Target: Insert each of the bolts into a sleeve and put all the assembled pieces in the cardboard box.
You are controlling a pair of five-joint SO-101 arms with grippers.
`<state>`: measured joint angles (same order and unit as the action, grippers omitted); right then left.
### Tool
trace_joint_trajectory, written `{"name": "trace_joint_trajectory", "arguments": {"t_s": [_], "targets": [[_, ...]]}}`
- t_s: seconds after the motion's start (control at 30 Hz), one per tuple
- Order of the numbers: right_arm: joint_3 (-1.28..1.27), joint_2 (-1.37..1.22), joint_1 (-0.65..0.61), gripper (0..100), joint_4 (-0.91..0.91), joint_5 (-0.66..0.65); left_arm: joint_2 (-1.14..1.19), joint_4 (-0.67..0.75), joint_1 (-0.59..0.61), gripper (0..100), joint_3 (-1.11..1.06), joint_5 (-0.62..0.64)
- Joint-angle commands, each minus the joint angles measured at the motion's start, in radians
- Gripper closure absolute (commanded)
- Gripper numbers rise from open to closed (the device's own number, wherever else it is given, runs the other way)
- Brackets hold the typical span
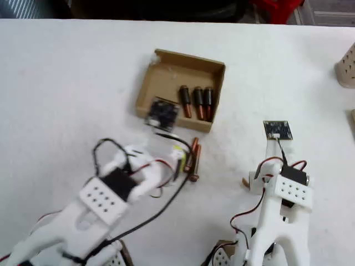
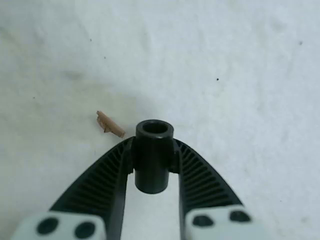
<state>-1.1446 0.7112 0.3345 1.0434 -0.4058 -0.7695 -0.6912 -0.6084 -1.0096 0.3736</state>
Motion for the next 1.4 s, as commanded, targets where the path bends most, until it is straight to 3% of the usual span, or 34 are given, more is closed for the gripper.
{"name": "trace_joint_trajectory", "arguments": {"t_s": [0.0,0.23,0.53,1.0,1.37], "targets": [[0.005,0.019,0.012,98.1,-0.013,0.002,0.183,0.141,-0.120,98,0.081,0.008],[0.005,0.019,0.012,98.1,-0.013,0.002,0.475,0.190,-0.117,86,0.206,-0.071],[0.005,0.019,0.005,98.1,-0.015,0.002,0.734,0.190,-0.004,89,0.370,-0.078],[0.005,0.019,0.004,98.1,-0.015,0.002,0.912,0.287,-0.033,89,0.405,-0.137],[-0.003,0.019,0.004,98.1,-0.015,0.002,0.934,0.226,-0.028,90,0.450,-0.135]]}}
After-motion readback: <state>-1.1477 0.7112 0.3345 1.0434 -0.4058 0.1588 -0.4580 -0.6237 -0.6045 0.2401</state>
